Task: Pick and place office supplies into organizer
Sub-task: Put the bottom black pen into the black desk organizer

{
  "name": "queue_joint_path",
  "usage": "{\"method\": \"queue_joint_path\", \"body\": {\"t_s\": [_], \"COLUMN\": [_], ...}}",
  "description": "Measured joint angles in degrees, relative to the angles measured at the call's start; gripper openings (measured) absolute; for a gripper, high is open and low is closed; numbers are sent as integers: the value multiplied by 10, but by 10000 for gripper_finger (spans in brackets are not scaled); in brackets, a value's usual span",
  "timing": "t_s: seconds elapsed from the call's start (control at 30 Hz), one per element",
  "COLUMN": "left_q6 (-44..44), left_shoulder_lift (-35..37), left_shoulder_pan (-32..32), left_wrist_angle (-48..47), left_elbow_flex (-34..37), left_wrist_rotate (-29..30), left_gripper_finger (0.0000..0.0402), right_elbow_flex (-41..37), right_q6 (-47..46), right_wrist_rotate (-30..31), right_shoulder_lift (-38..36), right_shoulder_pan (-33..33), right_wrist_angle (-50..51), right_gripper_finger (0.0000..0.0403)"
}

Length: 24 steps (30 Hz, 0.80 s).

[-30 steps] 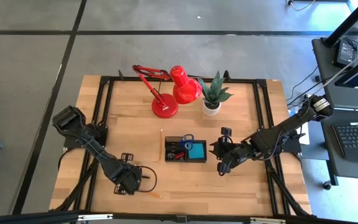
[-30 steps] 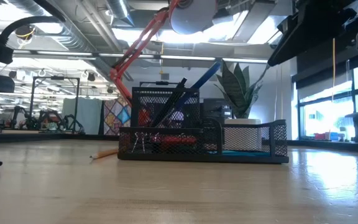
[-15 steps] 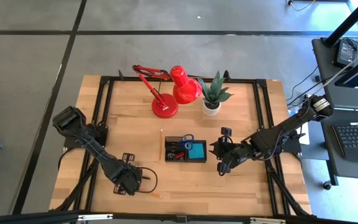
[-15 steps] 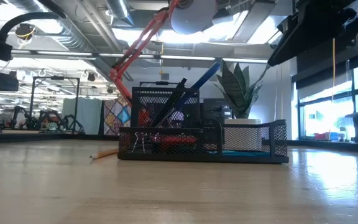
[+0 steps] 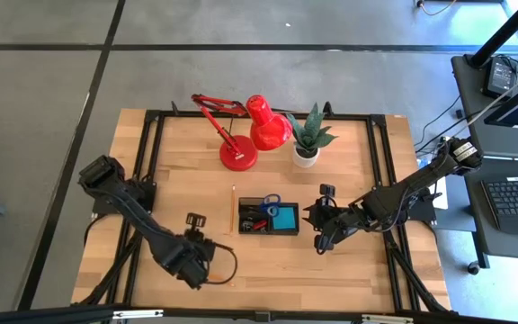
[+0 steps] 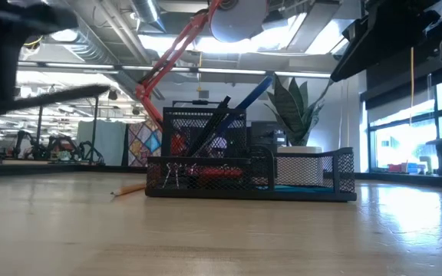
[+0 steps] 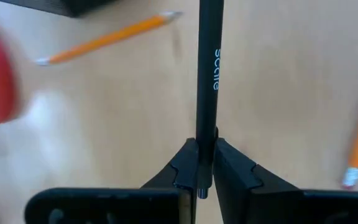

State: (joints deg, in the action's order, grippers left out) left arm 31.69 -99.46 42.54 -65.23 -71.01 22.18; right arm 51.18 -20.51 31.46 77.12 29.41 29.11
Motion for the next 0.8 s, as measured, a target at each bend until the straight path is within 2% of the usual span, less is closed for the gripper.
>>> {"method": "queue_joint_path", "body": {"t_s": [0.13, 0.4, 0.6, 0.8], "left_q6": [-24, -150, -294, -451], "left_shoulder_lift": [1, 1, 2, 2], "left_shoulder_pan": [0, -26, -54, -82], "left_wrist_angle": [-47, -51, -50, -45], "left_elbow_flex": [-28, -38, -38, -39], "left_wrist_rotate": [59, 203, 322, 411], "left_gripper_finger": [30, 30, 30, 31], "right_elbow_flex": [0, 0, 0, 0], "right_q6": [0, 1, 1, 1], "right_wrist_rotate": [0, 0, 0, 0], "right_shoulder_lift": [0, 0, 0, 0], "right_shoulder_pan": [0, 0, 0, 0], "right_wrist_angle": [0, 0, 0, 0], "right_gripper_finger": [120, 120, 120, 120]}}
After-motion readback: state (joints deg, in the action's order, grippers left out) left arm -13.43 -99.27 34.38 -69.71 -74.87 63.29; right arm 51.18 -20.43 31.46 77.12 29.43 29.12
